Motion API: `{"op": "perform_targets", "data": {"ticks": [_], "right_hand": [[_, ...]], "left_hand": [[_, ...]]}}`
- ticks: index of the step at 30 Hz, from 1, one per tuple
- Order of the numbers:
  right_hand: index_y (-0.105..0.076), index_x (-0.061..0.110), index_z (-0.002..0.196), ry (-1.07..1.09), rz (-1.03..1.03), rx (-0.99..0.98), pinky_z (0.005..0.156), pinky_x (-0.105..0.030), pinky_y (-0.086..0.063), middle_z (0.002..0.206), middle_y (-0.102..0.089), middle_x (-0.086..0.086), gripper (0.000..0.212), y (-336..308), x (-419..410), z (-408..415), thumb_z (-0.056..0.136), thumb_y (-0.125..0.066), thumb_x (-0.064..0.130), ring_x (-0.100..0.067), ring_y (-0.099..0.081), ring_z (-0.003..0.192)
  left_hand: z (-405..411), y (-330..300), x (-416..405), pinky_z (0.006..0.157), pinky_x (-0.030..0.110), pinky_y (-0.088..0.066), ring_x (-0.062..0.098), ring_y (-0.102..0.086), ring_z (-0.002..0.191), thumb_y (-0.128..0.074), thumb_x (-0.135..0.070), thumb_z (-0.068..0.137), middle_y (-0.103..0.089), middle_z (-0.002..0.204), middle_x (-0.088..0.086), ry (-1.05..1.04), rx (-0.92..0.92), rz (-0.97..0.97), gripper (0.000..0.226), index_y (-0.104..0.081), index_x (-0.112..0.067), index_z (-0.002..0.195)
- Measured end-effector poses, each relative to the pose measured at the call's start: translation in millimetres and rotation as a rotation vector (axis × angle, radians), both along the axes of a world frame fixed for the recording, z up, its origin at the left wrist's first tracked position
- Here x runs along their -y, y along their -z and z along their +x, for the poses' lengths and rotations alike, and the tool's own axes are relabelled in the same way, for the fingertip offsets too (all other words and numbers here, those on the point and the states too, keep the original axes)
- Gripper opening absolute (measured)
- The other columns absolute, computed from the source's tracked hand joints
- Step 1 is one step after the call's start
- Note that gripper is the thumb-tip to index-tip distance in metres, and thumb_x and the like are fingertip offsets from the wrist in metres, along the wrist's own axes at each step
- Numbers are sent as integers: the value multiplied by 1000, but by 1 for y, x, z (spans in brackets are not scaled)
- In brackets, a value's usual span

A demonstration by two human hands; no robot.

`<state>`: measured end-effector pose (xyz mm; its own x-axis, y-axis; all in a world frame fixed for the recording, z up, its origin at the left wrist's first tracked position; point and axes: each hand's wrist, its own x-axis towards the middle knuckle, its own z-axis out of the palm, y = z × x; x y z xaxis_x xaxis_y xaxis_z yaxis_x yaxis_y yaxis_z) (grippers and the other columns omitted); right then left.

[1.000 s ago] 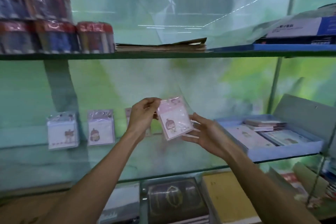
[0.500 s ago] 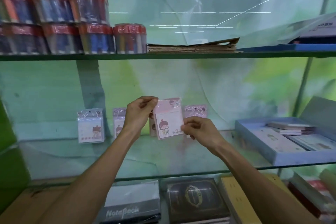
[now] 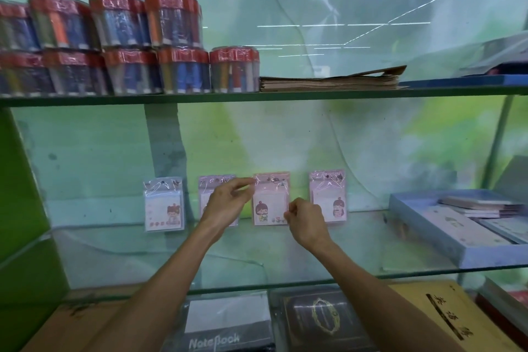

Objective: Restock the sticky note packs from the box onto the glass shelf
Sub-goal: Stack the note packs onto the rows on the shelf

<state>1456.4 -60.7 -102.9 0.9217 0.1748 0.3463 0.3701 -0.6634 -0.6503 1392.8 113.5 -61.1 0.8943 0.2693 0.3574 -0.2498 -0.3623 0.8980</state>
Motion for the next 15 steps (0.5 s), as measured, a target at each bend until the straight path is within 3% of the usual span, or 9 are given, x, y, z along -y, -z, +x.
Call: {"op": "perform_targets", "data": {"ticks": [7, 11, 15], "right_hand": [[-60, 0, 104, 83, -136, 39, 79, -38, -50, 106, -63, -23, 21, -1, -4, 5, 97, -52, 18, -39, -62, 95], [-57, 1, 103, 37, -117, 78, 73, -37, -52, 101, -66, -21, 17, -1, 4, 3, 97, -49, 14, -38, -62, 89], [-57, 6, 118, -30, -49, 225, 82, -37, -51, 101, -71, -13, 25, -17, 37, -8, 96, -48, 13, -31, -65, 95]], "left_hand": [[5, -3, 9, 88, 23, -47, 7, -64, 106, -63, -28, 93, -66, 120, -12, 20, -17, 26, 21, -68, -33, 113], [3, -1, 13, 67, 1, -41, 0, -62, 96, -61, -22, 94, -65, 116, -9, -70, 86, 97, 20, -69, -23, 112], [0, 0, 21, 69, 9, -49, 8, -65, 84, -59, -11, 94, -68, 108, -7, -78, 234, 88, 15, -69, -21, 99]]}}
